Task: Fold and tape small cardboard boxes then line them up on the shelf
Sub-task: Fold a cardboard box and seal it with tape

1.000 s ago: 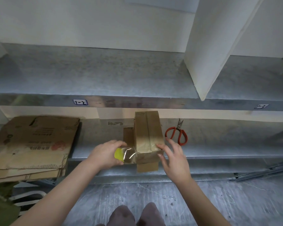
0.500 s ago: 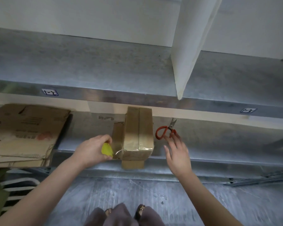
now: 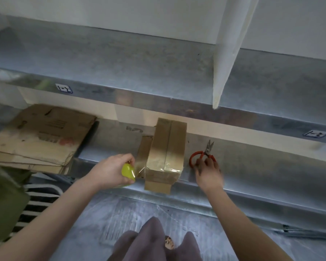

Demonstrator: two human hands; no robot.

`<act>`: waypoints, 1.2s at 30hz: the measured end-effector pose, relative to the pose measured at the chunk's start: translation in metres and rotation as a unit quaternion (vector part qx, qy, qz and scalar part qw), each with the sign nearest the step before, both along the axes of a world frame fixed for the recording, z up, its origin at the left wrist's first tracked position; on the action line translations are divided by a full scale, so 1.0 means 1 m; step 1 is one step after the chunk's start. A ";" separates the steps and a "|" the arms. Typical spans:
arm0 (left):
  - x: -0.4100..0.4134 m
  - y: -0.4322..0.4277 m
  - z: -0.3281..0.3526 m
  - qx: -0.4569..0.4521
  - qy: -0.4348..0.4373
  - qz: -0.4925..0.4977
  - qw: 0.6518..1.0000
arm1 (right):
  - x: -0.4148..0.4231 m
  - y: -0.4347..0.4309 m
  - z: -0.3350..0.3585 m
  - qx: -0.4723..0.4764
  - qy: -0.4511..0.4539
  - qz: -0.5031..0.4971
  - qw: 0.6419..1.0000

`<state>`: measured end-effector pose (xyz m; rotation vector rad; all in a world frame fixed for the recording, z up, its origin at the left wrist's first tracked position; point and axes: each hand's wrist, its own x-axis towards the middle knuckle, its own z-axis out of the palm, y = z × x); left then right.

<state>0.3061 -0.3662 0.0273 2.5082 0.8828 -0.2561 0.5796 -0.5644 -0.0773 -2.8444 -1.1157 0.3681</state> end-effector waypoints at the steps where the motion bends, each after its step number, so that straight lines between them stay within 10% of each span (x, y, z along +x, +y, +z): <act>1: -0.001 -0.001 0.000 -0.002 0.002 0.003 1.000 | -0.003 -0.002 0.001 0.004 -0.003 -0.011 1.000; 8: -0.003 -0.003 0.008 0.003 -0.025 0.017 1.000 | -0.003 -0.036 0.000 0.117 0.017 -0.079 0.990; 21: 0.003 0.014 0.016 0.035 -0.005 -0.049 0.998 | -0.025 -0.024 0.017 -0.124 -0.026 -0.097 0.987; 36: -0.002 0.042 0.021 0.000 -0.081 -0.167 0.983 | -0.213 -0.084 0.096 0.112 0.030 -0.232 0.966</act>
